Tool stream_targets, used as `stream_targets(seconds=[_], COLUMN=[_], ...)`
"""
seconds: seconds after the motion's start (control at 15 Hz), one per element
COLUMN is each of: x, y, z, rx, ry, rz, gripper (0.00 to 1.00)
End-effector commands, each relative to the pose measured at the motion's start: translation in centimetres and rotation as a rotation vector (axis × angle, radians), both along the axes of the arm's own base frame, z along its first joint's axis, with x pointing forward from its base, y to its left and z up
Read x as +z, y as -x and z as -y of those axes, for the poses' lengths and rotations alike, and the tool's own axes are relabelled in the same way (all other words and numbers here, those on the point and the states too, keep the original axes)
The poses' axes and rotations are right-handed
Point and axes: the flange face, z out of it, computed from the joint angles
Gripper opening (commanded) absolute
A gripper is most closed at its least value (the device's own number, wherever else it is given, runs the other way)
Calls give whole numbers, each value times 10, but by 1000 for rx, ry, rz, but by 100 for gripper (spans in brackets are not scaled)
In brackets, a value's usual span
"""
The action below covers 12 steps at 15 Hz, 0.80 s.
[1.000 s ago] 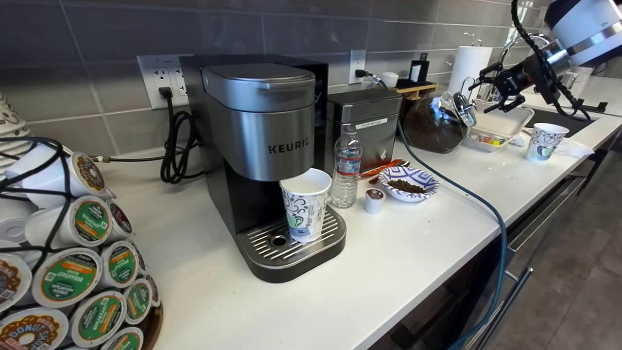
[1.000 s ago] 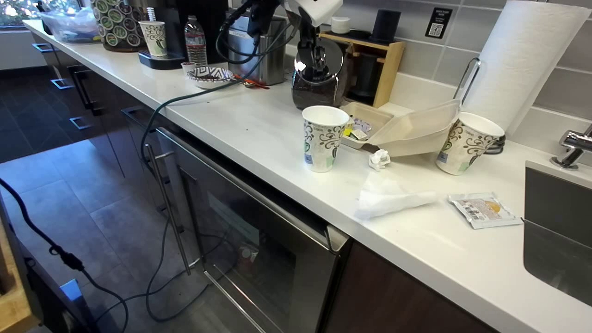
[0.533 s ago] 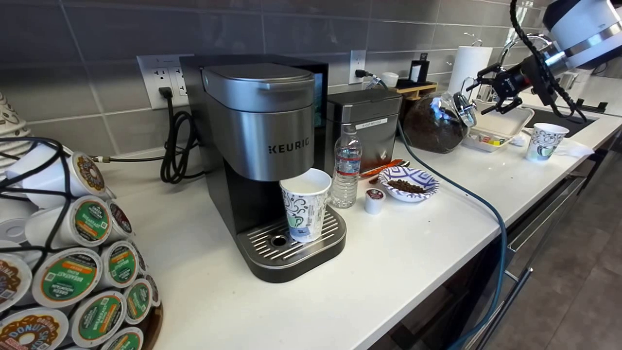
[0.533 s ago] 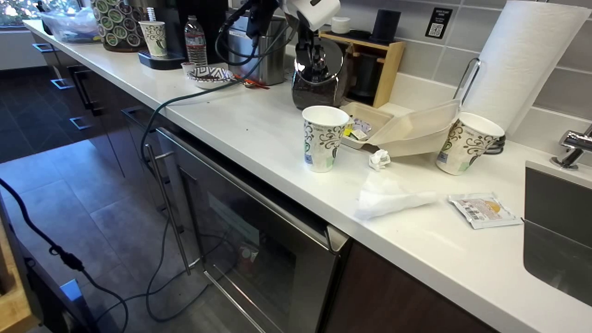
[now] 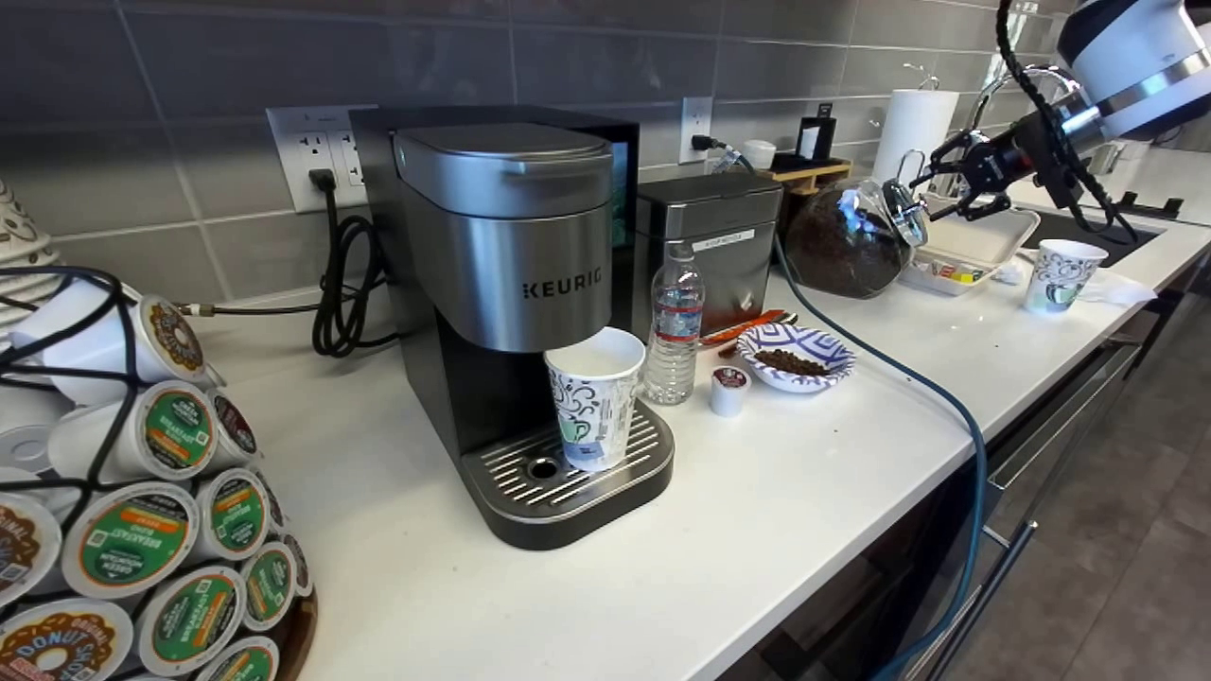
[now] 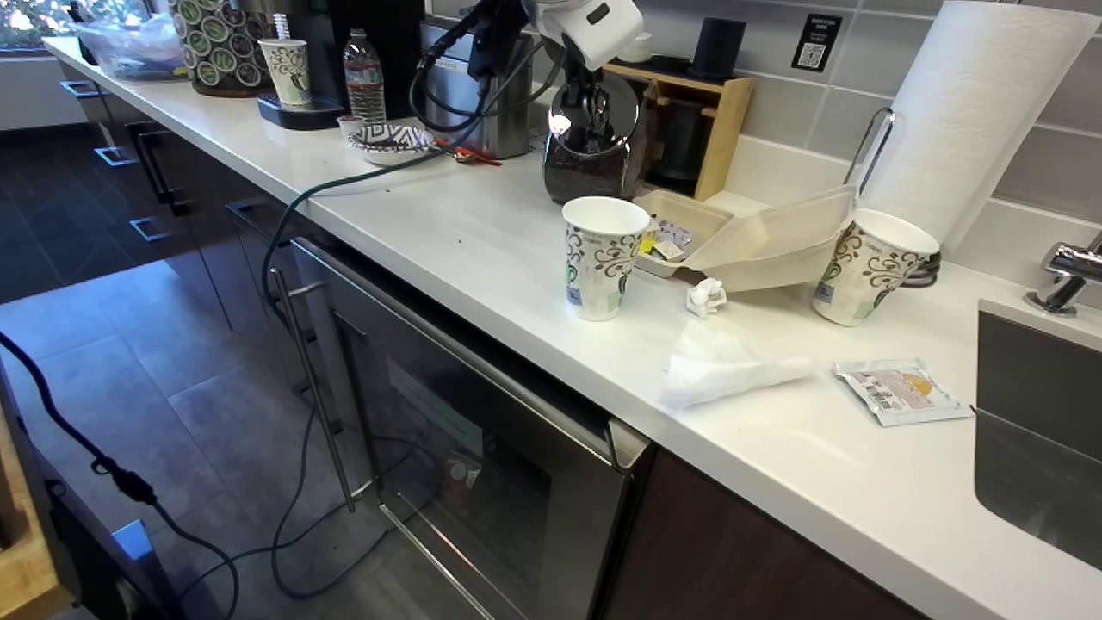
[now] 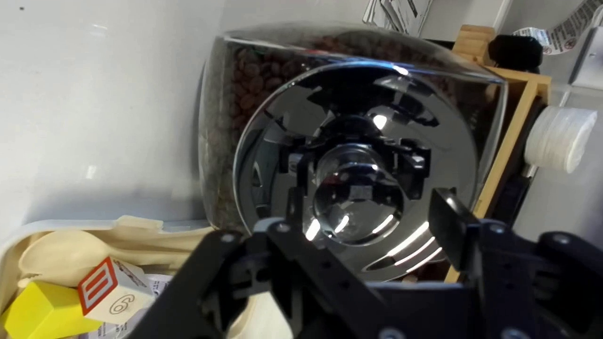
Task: Remove the silver lid from the glass container.
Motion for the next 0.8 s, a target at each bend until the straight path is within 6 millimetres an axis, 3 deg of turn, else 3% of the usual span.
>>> stream_targets(seconds=[0.0, 0.13, 0.2, 0.53, 0.73], x=[-3, -9, -7, -5, 5], y=[-11, -12, -12, -6, 10], z=[5, 5, 6, 12, 22], rx=[-7, -8, -9, -11, -11], ry=[-34, -35, -36, -28, -36], rz=[8, -1, 0, -1, 5], gripper=[41, 33, 21, 21, 21])
